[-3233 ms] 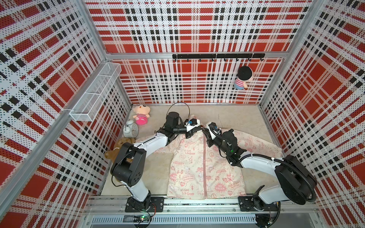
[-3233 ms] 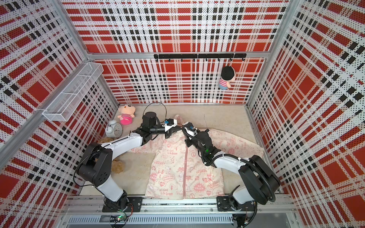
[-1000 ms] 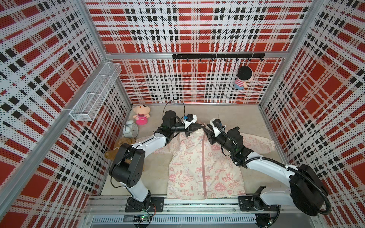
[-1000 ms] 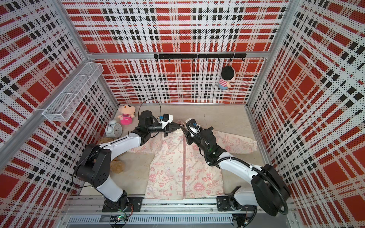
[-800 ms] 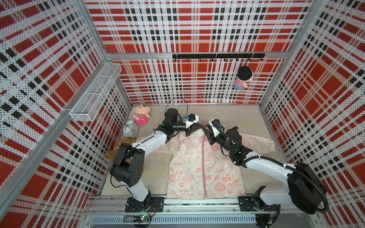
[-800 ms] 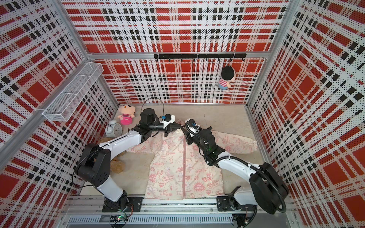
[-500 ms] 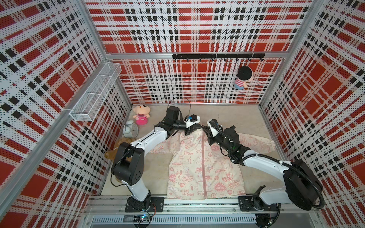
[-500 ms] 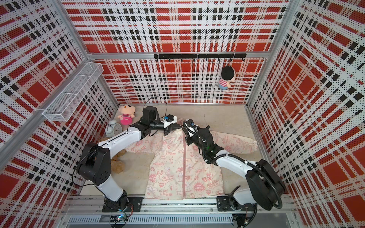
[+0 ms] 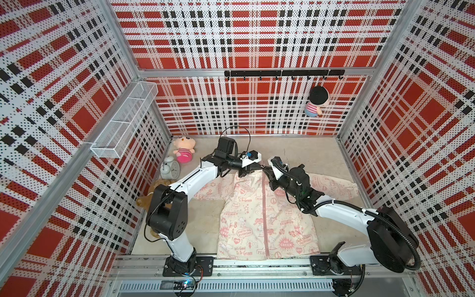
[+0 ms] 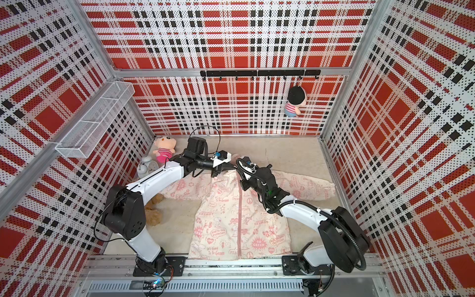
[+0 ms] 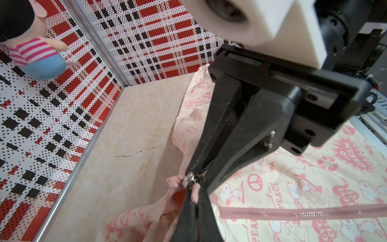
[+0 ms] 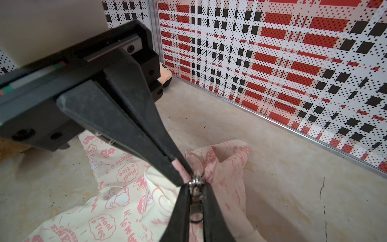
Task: Unzip the jacket
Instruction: Unzip the zipper on the jacket.
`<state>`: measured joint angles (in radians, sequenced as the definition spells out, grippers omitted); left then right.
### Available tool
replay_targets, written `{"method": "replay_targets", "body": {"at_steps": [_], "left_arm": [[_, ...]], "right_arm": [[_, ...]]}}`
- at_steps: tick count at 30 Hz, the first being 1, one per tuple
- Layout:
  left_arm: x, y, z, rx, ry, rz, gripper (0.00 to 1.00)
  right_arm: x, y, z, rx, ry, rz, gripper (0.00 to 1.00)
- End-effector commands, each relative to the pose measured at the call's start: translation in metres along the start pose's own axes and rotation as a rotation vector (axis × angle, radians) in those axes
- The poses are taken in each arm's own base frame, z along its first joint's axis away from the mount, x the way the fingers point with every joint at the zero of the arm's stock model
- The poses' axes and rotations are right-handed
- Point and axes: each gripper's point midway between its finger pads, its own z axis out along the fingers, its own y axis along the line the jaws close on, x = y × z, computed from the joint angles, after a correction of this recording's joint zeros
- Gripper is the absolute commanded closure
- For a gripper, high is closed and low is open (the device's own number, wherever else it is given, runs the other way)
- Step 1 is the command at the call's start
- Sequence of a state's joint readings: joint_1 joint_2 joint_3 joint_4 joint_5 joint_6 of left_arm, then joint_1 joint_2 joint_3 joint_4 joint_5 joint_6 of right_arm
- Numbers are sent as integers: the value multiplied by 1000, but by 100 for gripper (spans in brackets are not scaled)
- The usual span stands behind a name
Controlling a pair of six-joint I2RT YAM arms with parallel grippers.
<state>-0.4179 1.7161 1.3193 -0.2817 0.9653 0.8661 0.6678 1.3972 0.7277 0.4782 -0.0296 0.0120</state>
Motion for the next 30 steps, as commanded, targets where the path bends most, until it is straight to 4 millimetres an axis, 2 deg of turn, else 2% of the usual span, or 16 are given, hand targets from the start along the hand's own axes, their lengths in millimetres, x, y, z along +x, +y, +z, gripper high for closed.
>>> {"method": "replay_targets", "body": {"at_steps": [1,20,30], "left_arm": [[-15,-7,-4,56,-48,-5,100],[-39,13,-42,-2,-111,3,100],[-38,24,-44,-42,-88,-2,100]], "right_arm": [[18,-6,2,31,40,9,100],[70,5,-8,-19,123,53,100],[99,9,-16,-31,201,71,100]]}}
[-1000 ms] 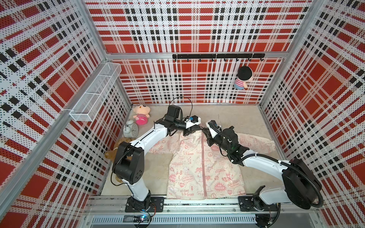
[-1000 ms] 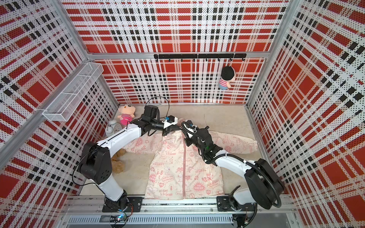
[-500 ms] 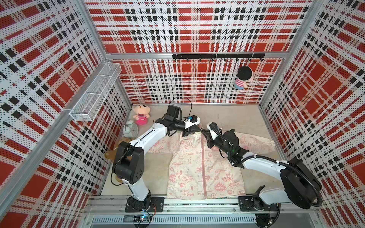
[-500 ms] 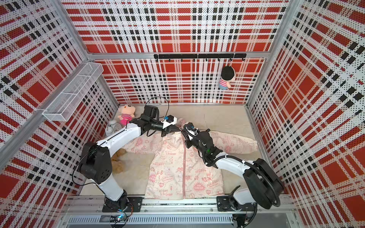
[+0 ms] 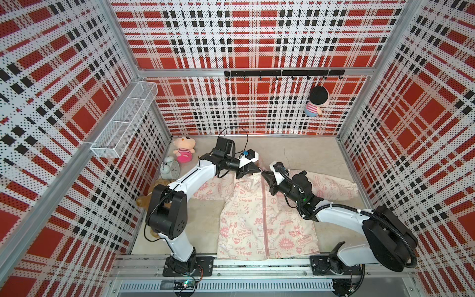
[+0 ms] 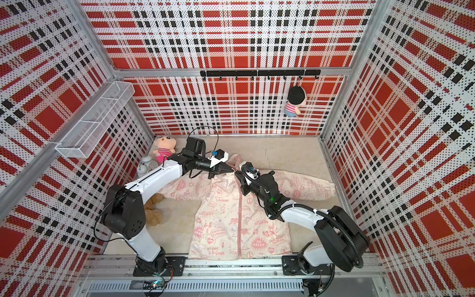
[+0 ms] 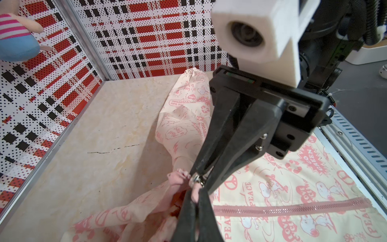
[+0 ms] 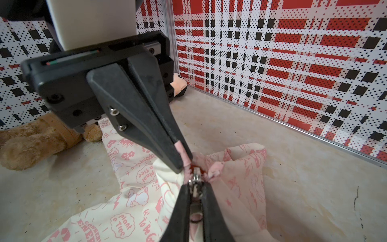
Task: Unzip the jacket
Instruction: Unzip the zipper on the jacket.
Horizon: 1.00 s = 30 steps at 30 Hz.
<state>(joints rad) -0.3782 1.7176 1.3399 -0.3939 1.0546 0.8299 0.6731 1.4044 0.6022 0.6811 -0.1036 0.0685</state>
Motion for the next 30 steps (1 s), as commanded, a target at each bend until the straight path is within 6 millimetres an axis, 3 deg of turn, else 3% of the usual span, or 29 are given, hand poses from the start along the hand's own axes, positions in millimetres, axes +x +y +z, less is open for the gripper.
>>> {"method": "replay_targets", "body": {"at_steps": [1,6,12,16,20,26,30], "left_arm": [[-42,26,-30,-105,-58,129,100],[-54,39,-36,-218,-87,138,100],[-91,56,-67,-372,-274,137,100],[-101,70,-78,-456,-288,141,100],[-101,94,-88,-595,-272,131,100],[-85,146,-109,-856,-237,81,100],[-72,177,-114,-939,-222,70,100]], "right_arm": [[88,-11,-16,59,279,30,100],[103,-13,-28,82,330,52,100],[116,-15,-34,114,377,88,100],[127,-14,-38,140,412,130,100],[136,-7,-44,146,446,197,100],[151,15,-53,139,535,268,100],[160,32,-60,127,592,303,100]]}}
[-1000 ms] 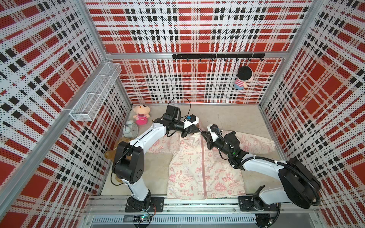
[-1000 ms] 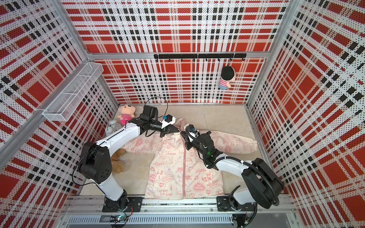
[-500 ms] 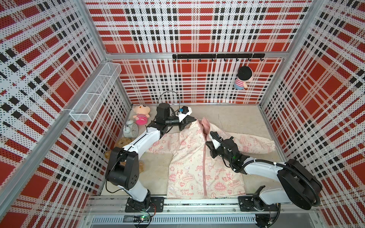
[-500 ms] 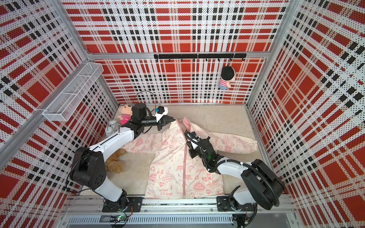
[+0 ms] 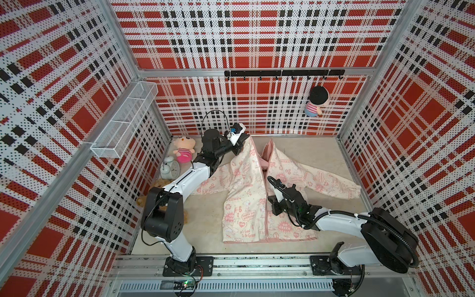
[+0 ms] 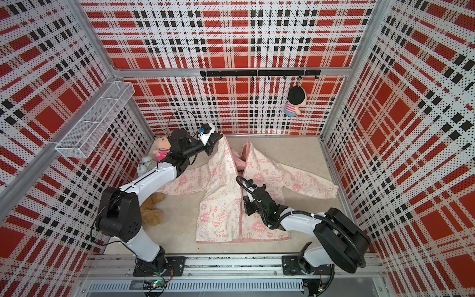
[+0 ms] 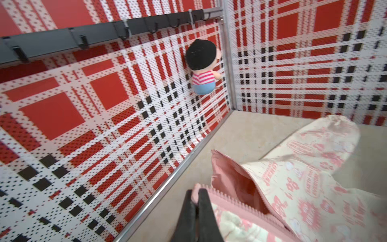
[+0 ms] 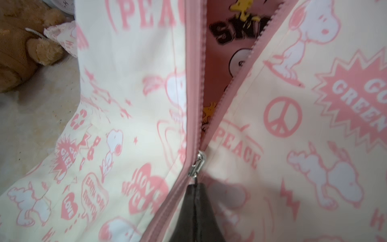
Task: Unzip the jacket
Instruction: Unzip the zipper on the jacket.
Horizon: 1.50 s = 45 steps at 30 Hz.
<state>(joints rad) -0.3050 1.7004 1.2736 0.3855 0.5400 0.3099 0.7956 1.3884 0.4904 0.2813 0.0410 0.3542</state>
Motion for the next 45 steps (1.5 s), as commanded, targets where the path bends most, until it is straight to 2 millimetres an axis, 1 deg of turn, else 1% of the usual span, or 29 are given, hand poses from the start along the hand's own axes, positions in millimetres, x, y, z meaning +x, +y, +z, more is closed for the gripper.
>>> {"method": "replay_targets", "body": {"at_steps": [1,7,12,16,19,23,24,29,30,31,32,33,34,36,38,39,40,41,42,43,44,45], "left_arm": [[-17,53,8,-195,-65,44,100],[12,84,32,-291,-16,27,100],[33,104,43,-355,21,19,100],[45,117,49,-384,45,19,100],[51,123,51,-399,57,17,100],[56,126,51,-417,71,16,100],[63,143,40,-448,85,20,100],[66,148,33,-476,99,29,99],[64,149,29,-492,88,27,79],[58,148,23,-514,64,24,63],[50,146,14,-544,29,29,51],[43,142,4,-569,-3,39,36],[33,137,-8,-594,-42,55,29],[13,122,-28,-593,-100,99,28],[-3,111,-53,-618,-154,102,26],[-12,107,-65,-626,-190,83,7],[-22,101,-79,-621,-230,66,2],[-29,95,-93,-624,-268,39,2],[-37,92,-109,-632,-329,-24,2],[-46,84,-123,-608,-387,-76,2],[-55,77,-134,-575,-420,-104,2],[-58,70,-140,-551,-421,-131,2]], "right_arm": [[31,3,-5,26,122,64,100],[57,24,-10,12,215,86,100],[80,42,-15,2,275,114,100],[92,54,-24,-1,306,105,100],[98,58,-33,5,325,102,100],[112,57,-44,21,358,108,100],[115,57,-47,23,362,108,100],[118,54,-56,37,363,112,100],[116,53,-55,44,358,109,100],[114,53,-55,49,351,102,100],[113,51,-54,60,349,94,100],[111,50,-53,68,342,87,100],[108,48,-52,83,326,81,100],[106,46,-50,94,312,69,100],[102,42,-48,116,306,64,100],[99,41,-47,119,304,67,100],[94,42,-46,116,297,73,100],[91,41,-45,121,292,82,100],[88,41,-44,121,287,88,100],[84,43,-44,117,278,90,100],[81,44,-43,111,270,89,98],[78,49,-42,88,266,84,97]]}}
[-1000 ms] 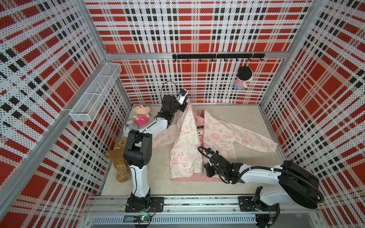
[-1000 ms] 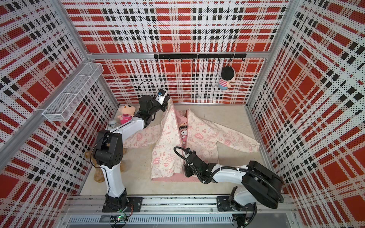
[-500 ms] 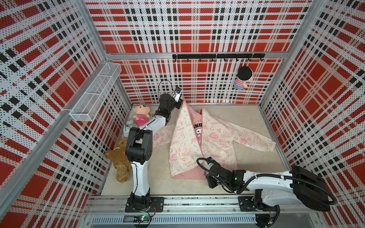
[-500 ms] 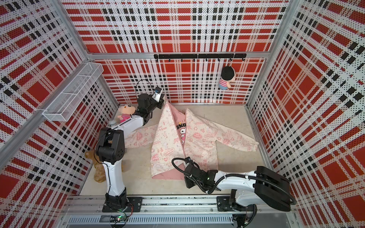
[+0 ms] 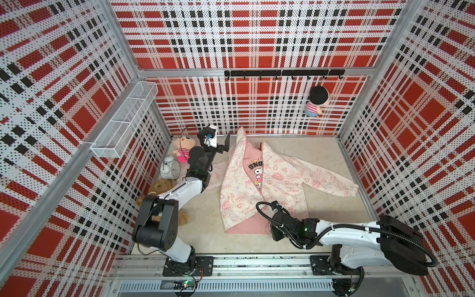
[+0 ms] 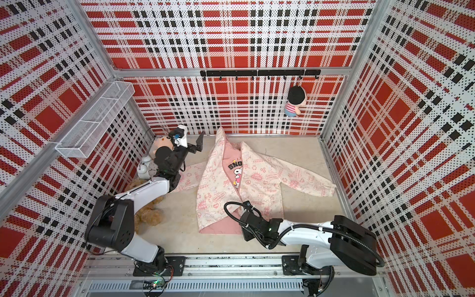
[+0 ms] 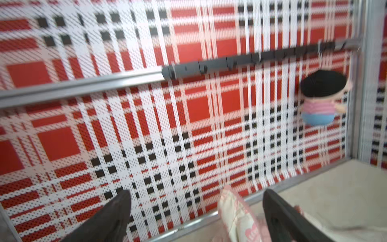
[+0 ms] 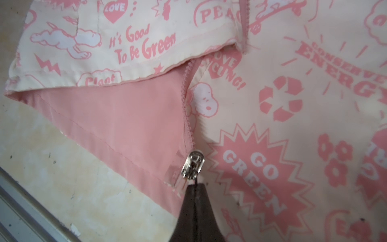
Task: Unzip the jacket
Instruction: Unzip the zipper on the jacket, then smooth out the jacket at the center of the board.
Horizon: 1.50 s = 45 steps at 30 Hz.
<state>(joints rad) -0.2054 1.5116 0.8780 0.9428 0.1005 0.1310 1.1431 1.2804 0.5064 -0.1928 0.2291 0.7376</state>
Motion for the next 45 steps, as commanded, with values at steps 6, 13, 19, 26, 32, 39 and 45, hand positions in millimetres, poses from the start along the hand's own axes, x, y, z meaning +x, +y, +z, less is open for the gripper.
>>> {"method": "replay_targets", "body": {"at_steps": [6,13,19,26,32,39,45], "left_arm": [[-45,-41,-50,143,174,-120,2],[-27,-125,-123,426,304,-68,2],[21,-187,-145,594,496,-127,1],[90,-238,-180,707,664,-78,3],[127,-255,-201,865,766,71,15],[142,-272,-203,968,761,119,21],[150,-290,-206,1048,766,142,24]], "right_arm": [[-32,46,-20,-228,-95,-42,66],[-66,19,-63,-182,-229,56,52],[-82,-49,-77,-87,-240,304,43],[-78,-96,-71,-85,-251,466,43],[-72,-90,-53,-117,-195,446,43],[-54,-90,-39,-137,-157,493,45],[-46,-94,-38,-117,-150,491,45]]}}
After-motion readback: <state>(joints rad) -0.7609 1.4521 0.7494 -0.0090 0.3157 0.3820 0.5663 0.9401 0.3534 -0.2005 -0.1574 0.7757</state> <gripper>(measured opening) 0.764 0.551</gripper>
